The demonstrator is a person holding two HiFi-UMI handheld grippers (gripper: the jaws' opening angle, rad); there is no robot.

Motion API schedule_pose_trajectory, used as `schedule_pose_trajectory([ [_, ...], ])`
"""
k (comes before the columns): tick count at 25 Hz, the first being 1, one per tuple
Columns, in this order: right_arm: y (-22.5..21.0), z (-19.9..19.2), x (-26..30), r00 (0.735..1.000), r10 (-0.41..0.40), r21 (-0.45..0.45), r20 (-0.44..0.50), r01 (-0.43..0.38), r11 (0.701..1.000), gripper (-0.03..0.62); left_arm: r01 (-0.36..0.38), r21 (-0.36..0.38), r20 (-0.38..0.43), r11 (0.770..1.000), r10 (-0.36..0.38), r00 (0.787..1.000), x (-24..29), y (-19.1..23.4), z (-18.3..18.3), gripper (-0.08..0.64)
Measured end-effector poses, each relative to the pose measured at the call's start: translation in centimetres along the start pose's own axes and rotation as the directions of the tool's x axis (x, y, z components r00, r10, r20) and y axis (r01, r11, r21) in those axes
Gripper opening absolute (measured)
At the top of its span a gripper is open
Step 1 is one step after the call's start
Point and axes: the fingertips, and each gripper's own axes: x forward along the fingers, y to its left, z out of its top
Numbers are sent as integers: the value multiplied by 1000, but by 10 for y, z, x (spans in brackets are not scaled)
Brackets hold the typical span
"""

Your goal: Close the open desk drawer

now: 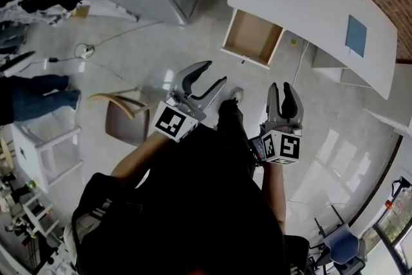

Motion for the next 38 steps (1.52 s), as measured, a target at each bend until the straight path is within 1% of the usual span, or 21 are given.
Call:
schedule_pose_trajectory([
  [2,-15,-3,12,999,33,-11,-21,-33,999,135,-9,19,-6,1000,10,1000,17,-1,-1,206],
  [5,-40,-10,27,995,83,-28,-59,-85,996,136,-10,95,-24,995,13,1000,43,-5,-5,210],
  [7,-52,-16,32,990,103,-52,-96,-108,993,135,-3,121,-61,993,11,998,55,-8,-14,213],
  [10,-53,-30,48,980,132,-69,-148,-143,987,135,16,160,-122,987,4,992,62,3,-25,213],
  [13,-55,-50,64,965,153,-100,-214,-178,979,137,39,175,-190,984,-5,982,69,11,-44,222],
  [16,-57,-72,80,944,159,-146,-289,-208,967,137,90,186,-253,979,-41,967,81,17,-66,241],
  [19,-58,-95,95,921,161,-189,-356,-240,952,137,162,198,-320,967,-93,943,93,23,-92,251],
  [21,-58,-111,107,909,163,-198,-385,-253,947,137,203,200,-357,959,-122,926,101,31,-109,256],
  [25,-61,-147,131,872,153,-211,-464,-276,938,137,260,197,-422,945,-158,893,114,50,-148,258],
  [27,-62,-166,143,847,150,-226,-510,-300,927,137,294,202,-452,934,-177,874,120,60,-167,261],
  [32,-65,-209,159,780,132,-280,-612,-369,886,137,389,192,-537,901,-235,810,128,68,-211,265],
  [36,-73,-250,169,719,133,-306,-682,-446,841,144,432,191,-579,881,-255,775,138,73,-247,265],
  [38,-75,-273,175,693,136,-303,-708,-473,827,146,448,182,-601,875,-261,756,141,77,-268,267],
])
